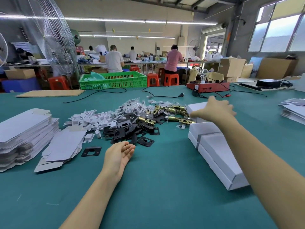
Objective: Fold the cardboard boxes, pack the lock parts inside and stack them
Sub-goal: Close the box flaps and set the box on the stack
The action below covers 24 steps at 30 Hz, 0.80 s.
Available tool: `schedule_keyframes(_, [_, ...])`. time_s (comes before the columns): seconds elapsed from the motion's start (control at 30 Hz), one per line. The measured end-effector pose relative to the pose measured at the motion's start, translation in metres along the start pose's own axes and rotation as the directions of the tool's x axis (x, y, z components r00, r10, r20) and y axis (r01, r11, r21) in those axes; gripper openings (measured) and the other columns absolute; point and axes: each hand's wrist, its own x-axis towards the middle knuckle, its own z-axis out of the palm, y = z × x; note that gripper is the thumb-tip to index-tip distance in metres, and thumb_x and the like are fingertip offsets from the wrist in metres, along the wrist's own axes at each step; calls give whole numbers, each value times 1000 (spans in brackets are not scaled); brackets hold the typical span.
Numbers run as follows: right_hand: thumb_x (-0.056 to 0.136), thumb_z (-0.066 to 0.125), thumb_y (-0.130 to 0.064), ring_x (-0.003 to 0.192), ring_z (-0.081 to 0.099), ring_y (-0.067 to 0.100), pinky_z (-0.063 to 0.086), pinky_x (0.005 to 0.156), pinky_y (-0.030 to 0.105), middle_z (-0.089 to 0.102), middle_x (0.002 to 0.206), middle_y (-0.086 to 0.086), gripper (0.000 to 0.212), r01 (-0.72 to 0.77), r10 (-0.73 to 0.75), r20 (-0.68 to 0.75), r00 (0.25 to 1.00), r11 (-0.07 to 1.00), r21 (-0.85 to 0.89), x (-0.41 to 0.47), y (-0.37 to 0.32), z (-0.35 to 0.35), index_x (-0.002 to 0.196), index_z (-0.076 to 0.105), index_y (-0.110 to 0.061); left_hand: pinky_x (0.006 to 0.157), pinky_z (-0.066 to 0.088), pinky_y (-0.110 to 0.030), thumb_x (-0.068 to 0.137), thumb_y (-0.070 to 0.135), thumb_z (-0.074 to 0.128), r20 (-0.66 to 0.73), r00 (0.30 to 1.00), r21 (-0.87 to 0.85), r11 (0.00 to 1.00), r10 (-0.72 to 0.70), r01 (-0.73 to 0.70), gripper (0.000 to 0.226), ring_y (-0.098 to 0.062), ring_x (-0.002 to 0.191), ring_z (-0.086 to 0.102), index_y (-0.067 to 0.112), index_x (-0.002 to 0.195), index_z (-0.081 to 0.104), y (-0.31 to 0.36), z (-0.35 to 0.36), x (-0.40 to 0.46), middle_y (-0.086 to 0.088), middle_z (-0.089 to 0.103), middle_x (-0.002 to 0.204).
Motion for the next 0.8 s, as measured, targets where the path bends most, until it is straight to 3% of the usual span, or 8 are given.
schedule_keyframes(0.17, [63,71,-68,118,41,40,35,81,42,42,127,23,83,-48,49,59,997,999,-13,3,22,15,122,40,-18,55,57,-21,97,0,51,-2,1000,0,1000,3,-3,10,-20,72,67,-4,95,60,-1,0,0,-17,66,85])
schedule_keyframes(0.33, [67,68,-65,117,39,40,37,82,41,41,124,23,71,-38,37,68,997,999,24,-2,26,26,110,38,-17,56,57,-21,98,1,51,-4,1000,10,1000,2,-2,11,-20,73,67,-5,98,60,-2,2,-1,-16,66,86])
schedule_keyframes(0.8, [68,60,-73,115,41,38,42,89,43,43,124,20,80,9,7,131,991,993,-121,-5,31,22,125,39,-21,56,57,-20,98,1,52,10,1000,23,1000,15,-15,10,-20,75,66,-4,99,60,-3,1,-2,-15,65,86])
